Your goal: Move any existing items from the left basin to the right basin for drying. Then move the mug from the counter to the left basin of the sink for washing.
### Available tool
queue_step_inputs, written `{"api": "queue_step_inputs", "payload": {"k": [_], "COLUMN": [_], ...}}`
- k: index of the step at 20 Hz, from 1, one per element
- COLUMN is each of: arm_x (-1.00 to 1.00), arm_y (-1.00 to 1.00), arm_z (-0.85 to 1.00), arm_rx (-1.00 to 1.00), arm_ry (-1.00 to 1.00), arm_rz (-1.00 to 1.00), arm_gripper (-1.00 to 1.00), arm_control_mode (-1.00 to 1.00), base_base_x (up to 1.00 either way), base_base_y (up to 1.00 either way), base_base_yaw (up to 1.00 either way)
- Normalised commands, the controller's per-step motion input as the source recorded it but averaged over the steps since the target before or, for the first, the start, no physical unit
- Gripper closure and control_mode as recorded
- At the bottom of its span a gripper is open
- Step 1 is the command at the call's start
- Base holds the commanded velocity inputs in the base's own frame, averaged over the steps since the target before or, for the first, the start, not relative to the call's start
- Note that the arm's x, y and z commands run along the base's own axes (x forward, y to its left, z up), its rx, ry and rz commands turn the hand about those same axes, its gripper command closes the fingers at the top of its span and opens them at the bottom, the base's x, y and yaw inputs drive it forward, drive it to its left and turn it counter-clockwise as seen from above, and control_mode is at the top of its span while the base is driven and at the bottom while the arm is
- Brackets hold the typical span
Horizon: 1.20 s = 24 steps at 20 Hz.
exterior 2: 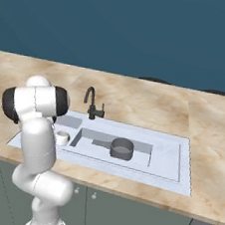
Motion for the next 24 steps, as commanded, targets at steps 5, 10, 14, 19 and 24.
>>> {"api": "queue_step_inputs", "payload": {"k": [5,10,14,19,24], "arm_x": [0.09,0.07,0.05,0.01,-0.01], "arm_y": [0.00,0.00,0.00,0.00,0.00], "arm_z": [-0.15,-0.18,-0.22,-0.01,0.14], "arm_rx": [0.00,0.00,0.00,0.00,0.00], "arm_ry": [0.01,0.00,0.04,0.00,0.00], "arm_rz": [0.00,0.00,0.00,0.00,0.00], "arm_gripper": [1.00,1.00,-1.00,-1.00,-1.00], "arm_control_mode": [-1.00,-1.00,-1.00,-1.00,-1.00], "base_base_x": [0.00,0.00,0.00,0.00,0.00], "base_base_y": [0.00,0.00,0.00,0.00,0.00], "base_base_yaw": [0.00,0.00,0.00,0.00,0.00]}}
